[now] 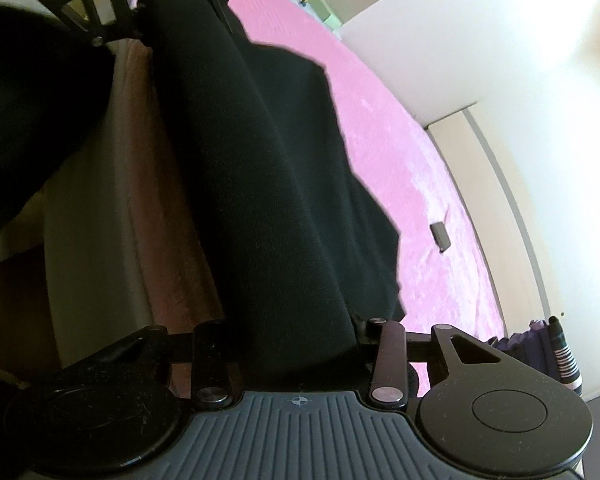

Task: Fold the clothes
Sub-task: 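Lift the folded jacket with both grippers and carry it toward the clothes stack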

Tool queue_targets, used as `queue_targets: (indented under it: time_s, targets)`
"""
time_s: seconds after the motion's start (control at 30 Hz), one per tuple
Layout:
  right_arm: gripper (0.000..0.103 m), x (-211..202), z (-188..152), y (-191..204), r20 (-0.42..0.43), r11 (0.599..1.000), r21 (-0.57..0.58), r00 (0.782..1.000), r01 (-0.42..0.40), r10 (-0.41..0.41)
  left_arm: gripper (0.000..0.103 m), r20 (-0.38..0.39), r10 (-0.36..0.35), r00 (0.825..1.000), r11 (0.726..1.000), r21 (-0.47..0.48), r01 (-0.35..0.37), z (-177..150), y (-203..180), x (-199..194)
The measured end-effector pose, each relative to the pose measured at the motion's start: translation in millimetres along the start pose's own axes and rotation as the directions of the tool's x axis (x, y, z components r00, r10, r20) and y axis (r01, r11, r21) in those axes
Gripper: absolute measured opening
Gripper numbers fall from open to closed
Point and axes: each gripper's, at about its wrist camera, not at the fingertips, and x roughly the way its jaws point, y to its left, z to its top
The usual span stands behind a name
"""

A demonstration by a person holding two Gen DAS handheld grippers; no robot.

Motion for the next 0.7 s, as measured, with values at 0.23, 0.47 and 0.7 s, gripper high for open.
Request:
queue_targets:
  time_s: [0.23, 0.47, 0.7]
  targets:
    - [0.037, -23.1, 22.4, -54.3, 0.081, 1.0, 0.009, 0.997, -0.02, 0.019, 0.029, 0.064, -0.124, 0.99, 0.974, -0.184, 0.134, -9.4, 78.9, -7.8]
    - [0.036, -26.4, 40.7, -104.9, 0.086, 0.997, 0.046, 0.994, -0.067, 0.063, 0.029, 0.152, -0.241, 0.958, 0.948, -0.176, 0.266, -15.3, 171.4, 34.2]
    - [0.035, -44.1, 30.1, -151.4, -0.018, 0.97, 0.077, 0.972, -0.232, 0.234, 0.029, 0.144, -0.359, 0.922, 0.916, -0.132, 0.378, -19.0, 216.7, 34.2]
